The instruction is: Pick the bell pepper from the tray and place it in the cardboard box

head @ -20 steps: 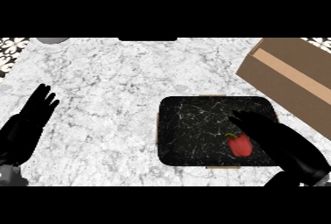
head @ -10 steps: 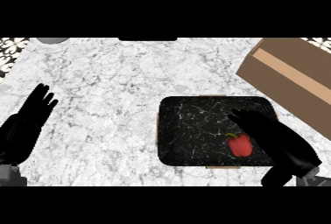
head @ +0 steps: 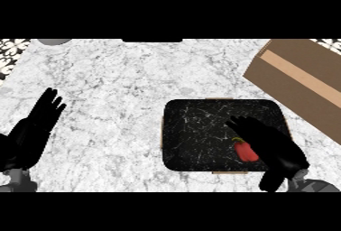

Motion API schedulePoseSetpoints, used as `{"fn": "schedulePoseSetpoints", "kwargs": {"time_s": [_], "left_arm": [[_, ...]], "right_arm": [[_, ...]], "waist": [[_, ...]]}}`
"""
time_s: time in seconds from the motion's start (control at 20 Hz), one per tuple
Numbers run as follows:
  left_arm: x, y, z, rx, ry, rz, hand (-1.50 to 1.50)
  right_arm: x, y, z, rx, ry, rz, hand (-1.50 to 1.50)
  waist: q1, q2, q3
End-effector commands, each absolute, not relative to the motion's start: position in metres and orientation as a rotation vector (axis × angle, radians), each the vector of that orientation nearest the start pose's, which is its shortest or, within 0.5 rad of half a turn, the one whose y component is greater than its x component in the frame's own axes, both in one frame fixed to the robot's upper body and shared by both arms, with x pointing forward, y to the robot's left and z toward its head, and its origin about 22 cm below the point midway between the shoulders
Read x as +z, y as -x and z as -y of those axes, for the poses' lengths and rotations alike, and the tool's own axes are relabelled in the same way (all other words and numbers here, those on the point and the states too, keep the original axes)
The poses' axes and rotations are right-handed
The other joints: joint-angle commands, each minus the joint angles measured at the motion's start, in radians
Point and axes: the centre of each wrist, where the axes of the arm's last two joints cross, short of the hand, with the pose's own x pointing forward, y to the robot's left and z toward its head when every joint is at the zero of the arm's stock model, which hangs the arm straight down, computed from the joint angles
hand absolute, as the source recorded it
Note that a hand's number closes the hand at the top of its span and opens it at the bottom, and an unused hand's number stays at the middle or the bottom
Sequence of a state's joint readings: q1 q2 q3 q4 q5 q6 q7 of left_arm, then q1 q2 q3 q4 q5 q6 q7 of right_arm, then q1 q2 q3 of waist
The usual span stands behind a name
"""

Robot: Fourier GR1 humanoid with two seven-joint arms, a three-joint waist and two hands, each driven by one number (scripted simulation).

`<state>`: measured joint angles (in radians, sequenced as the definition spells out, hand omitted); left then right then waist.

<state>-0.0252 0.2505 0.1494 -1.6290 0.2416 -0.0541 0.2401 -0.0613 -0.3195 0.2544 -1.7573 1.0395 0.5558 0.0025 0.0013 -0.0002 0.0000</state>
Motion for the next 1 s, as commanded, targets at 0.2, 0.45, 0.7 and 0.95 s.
{"fn": "schedulePoseSetpoints", "kwargs": {"time_s": [0.2, 0.45, 0.7, 0.95], "left_arm": [[0.06, -0.245, -0.331, 0.042, -0.06, 1.429, 0.0], [0.064, -0.237, -0.322, 0.047, -0.05, 1.447, 0.0], [0.045, -0.238, -0.32, 0.039, -0.052, 1.446, 0.0], [0.047, -0.239, -0.317, 0.052, -0.059, 1.438, 0.0]], "right_arm": [[0.046, -0.25, 0.232, 1.57, 0.599, 1.171, -1.5], [0.049, -0.258, 0.233, 1.554, 0.587, 1.181, -1.5], [0.02, -0.275, 0.231, 1.579, 0.584, 1.281, 1.5], [0.032, -0.258, 0.234, 1.582, 0.595, 1.316, 1.5]], "waist": [[0.001, 0.0, 0.0], [0.0, 0.0, 0.0], [0.005, 0.002, 0.0], [0.0, 0.0, 0.0]]}}
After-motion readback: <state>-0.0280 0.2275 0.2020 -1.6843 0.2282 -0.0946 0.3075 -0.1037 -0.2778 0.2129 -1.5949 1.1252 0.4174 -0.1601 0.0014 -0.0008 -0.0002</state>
